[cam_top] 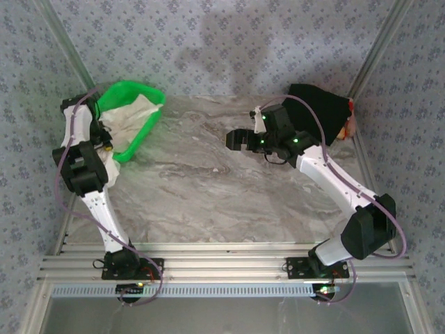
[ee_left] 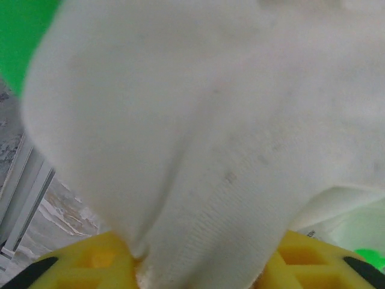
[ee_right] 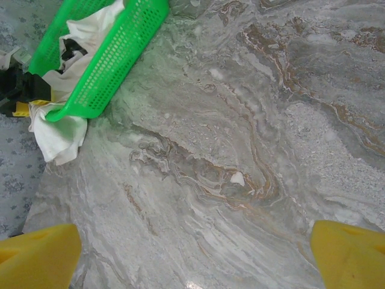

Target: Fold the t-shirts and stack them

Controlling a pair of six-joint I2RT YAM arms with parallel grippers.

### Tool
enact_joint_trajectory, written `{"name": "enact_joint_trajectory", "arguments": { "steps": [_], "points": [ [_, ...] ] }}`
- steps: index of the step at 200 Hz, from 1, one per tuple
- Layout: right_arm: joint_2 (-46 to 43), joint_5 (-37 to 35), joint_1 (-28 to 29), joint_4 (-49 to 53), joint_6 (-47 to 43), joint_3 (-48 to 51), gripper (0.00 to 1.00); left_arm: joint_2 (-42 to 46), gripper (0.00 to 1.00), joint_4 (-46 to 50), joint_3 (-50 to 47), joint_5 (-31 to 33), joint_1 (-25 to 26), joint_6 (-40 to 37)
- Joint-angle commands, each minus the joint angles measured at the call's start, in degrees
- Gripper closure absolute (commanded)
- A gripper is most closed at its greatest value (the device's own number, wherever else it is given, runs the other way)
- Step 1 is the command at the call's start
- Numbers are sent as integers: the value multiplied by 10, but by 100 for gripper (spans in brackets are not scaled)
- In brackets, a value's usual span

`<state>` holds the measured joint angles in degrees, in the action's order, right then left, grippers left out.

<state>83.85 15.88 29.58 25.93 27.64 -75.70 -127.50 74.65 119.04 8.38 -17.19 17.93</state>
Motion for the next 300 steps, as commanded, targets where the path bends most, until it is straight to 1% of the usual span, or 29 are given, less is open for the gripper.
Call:
{"name": "enact_joint_trajectory", "arguments": {
  "steps": [1,14,26,52,99,114,139,148,172,207,222,246,272,300],
  "points": [
    [4,2,-3,9,-6,-20,0,18,57,2,11,-16,10,-27],
    [5,1,-3,8,-6,-19,0,21,46,6,17,-27,10,-29],
    [6,2,-3,8,-6,-20,0,26,42,6,18,-36,9,-31],
    [9,0,-3,9,-2,-20,0,37,39,4,13,-47,10,-33],
    [13,4,-2,9,-2,-25,0,73,39,-7,-10,-51,10,-34],
    [14,4,-3,10,-2,-24,0,81,44,-15,-23,-59,10,-34],
    [16,6,-3,9,-2,-23,0,79,58,-20,-31,-66,10,-35],
    [16,7,-3,9,-3,-24,0,77,61,-21,-34,-69,10,-35],
    [16,8,-3,12,-3,-26,0,78,63,-25,-48,-70,11,-37],
    [14,9,-3,13,-5,-26,0,79,69,-30,-66,-67,10,-40],
    [14,8,-3,14,-6,-26,0,80,78,-32,-69,-67,10,-40],
    [13,7,-3,12,-5,-26,0,92,100,-39,-67,-67,10,-40],
    [13,5,-2,14,-5,-29,0,117,100,-50,-64,-72,8,-39],
    [15,1,-2,12,-5,-28,0,159,100,-68,-55,-111,8,-23]
  ]
}}
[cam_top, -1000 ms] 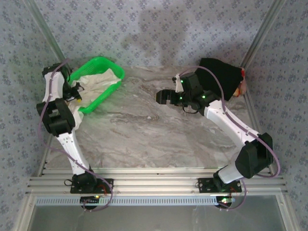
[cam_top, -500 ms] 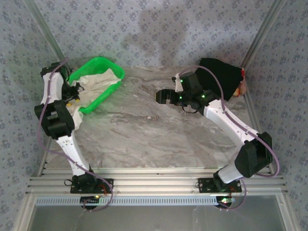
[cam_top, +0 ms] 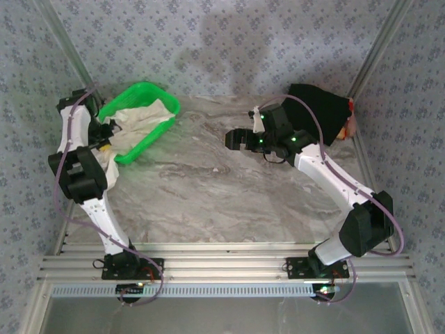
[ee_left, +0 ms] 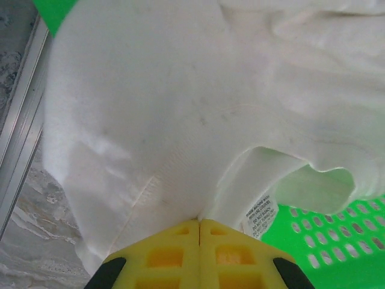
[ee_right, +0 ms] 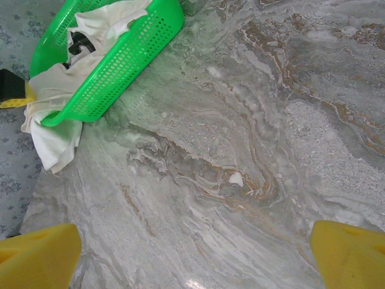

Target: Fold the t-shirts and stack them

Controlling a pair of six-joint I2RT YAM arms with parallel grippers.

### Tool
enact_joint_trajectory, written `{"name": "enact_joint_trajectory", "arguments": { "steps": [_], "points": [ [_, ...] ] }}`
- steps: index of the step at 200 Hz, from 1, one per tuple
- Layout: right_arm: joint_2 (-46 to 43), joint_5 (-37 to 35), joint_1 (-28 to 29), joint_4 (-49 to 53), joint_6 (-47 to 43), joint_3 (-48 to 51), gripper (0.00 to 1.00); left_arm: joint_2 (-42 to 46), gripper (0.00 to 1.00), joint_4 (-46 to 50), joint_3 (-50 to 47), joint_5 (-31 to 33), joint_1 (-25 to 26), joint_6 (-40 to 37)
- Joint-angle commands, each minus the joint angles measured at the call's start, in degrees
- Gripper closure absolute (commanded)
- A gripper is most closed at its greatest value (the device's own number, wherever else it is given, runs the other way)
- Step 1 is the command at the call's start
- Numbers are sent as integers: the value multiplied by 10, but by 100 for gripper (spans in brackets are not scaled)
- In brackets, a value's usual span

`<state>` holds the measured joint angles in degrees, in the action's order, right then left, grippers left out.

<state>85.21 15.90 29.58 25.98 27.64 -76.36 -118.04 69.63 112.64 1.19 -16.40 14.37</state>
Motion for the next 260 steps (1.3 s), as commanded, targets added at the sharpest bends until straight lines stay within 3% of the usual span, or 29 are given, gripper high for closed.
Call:
{"name": "enact_joint_trajectory", "arguments": {
  "steps": [1,54,88,141,156,185,224,260],
  "points": [
    [1,1,-1,11,-5,-21,0,65,100,-19,9,-41,0,14],
    [9,2,0,-3,0,-15,0,146,100,-64,76,-120,5,64],
    [10,2,-1,-14,1,-8,0,176,100,-102,152,-213,23,96],
    [22,-7,-5,-22,5,-10,0,108,100,-163,474,-339,128,182],
    [23,-9,-8,-19,8,-10,0,85,100,-219,535,-370,169,225],
    [8,-22,-16,-16,10,2,0,78,100,-327,541,-400,231,303],
    [-32,-41,-39,-30,35,44,0,71,100,-401,542,-405,280,344],
    [-84,-3,-52,-166,71,120,0,51,100,-495,545,-405,351,385]
  ]
}}
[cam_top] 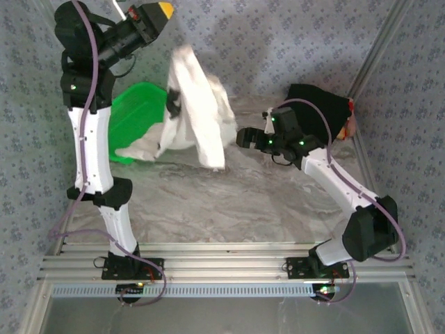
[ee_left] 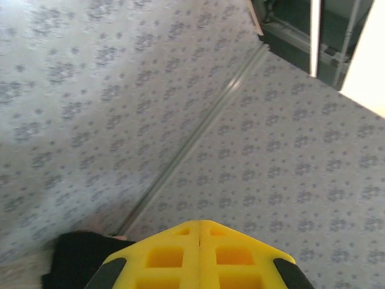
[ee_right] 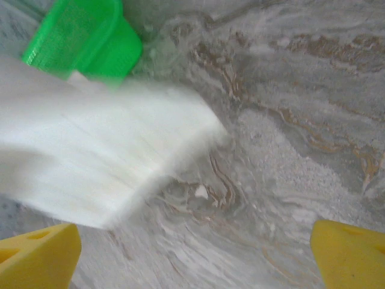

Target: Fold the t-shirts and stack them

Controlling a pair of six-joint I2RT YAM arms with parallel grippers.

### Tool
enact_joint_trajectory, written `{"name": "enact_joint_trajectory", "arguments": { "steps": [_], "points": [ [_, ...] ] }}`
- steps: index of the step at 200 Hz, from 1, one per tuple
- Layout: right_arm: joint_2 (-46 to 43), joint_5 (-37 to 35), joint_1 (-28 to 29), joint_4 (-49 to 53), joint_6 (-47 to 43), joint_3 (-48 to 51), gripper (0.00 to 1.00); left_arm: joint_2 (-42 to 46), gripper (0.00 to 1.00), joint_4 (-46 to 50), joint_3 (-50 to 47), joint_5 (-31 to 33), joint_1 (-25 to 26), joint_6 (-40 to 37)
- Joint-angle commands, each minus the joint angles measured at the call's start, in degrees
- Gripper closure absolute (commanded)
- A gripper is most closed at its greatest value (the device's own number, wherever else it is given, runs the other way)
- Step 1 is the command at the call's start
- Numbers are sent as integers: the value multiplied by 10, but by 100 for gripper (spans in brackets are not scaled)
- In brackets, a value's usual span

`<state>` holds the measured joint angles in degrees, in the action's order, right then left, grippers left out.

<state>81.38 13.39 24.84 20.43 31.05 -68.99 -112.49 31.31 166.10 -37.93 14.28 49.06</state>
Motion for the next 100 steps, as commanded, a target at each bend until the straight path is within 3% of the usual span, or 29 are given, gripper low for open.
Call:
{"name": "enact_joint_trajectory", "arguments": {
  "steps": [1,18,29,59,71,89,100],
  "points": [
    [-48,24,-5,-119,39,48,0,-5,100,-112,10,-13,46,37],
    [-73,58,0,-227,45,81,0,-17,100,-115,12,-1,76,27],
    [-81,63,7,-244,31,80,0,-28,100,-99,18,3,90,9],
    [-41,34,3,-70,-9,13,0,-56,100,59,15,40,88,-72],
    [-16,46,4,-19,-17,-14,0,-73,72,157,7,54,70,-104],
    [22,62,18,36,-22,-28,0,-93,58,300,-29,121,55,-183],
    [40,64,33,45,-23,-24,0,-95,52,325,-97,154,45,-212]
  ]
}}
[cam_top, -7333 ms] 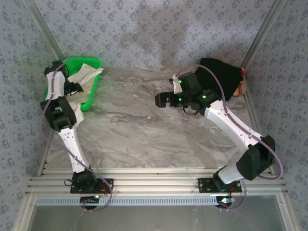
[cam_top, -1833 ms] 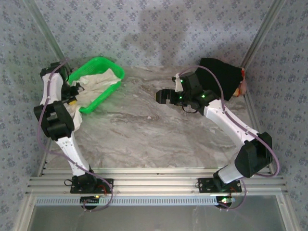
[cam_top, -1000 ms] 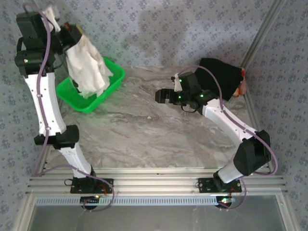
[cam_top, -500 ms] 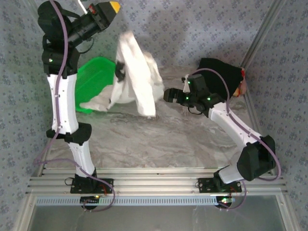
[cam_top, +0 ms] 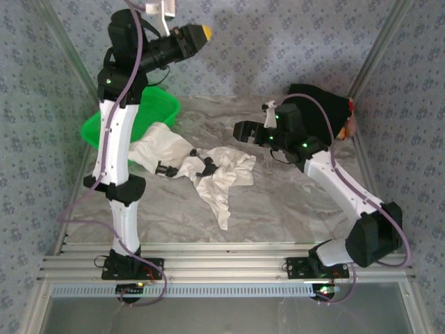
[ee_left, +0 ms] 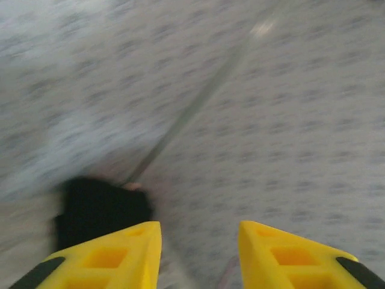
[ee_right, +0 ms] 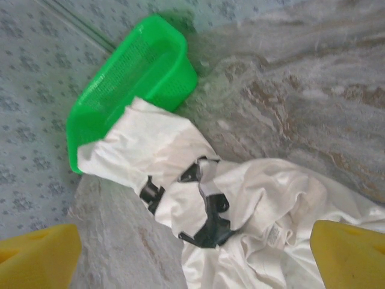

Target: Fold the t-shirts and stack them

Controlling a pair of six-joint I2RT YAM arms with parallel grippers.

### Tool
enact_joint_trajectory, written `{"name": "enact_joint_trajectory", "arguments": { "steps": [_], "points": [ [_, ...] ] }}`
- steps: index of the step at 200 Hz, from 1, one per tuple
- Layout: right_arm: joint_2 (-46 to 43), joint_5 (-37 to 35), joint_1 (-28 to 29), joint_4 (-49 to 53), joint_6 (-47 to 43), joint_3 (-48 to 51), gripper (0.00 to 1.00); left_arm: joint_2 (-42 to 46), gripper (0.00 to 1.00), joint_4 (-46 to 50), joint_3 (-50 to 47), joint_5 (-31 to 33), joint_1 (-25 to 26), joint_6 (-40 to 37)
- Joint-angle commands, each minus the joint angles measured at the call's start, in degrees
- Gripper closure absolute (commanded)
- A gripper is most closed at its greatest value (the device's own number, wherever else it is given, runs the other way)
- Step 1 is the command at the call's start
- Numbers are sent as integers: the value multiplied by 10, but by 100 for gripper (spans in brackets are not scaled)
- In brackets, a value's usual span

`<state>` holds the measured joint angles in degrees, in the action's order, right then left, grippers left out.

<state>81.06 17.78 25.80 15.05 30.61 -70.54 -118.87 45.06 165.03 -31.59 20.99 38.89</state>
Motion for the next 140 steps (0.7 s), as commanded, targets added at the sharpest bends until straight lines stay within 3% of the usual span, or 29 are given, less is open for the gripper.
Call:
{"name": "enact_joint_trajectory", "arguments": {
  "steps": [1,39,91,112,132,140],
  "points": [
    [44,20,24,100,-18,-8,0,-31,52,188,-94,92,-24,-111],
    [143,11,78,115,10,-18,1,-15,50,46,-359,114,-87,-90],
    [310,-83,143,191,19,-134,7,-134,50,44,-314,94,-112,-89],
    [340,-100,149,212,34,-148,23,-180,51,77,-259,95,-105,-92],
    [340,-104,147,208,50,-136,52,-215,52,117,-223,133,-104,-95],
    [337,-107,146,206,50,-129,57,-224,51,128,-214,158,-106,-96]
  ]
}}
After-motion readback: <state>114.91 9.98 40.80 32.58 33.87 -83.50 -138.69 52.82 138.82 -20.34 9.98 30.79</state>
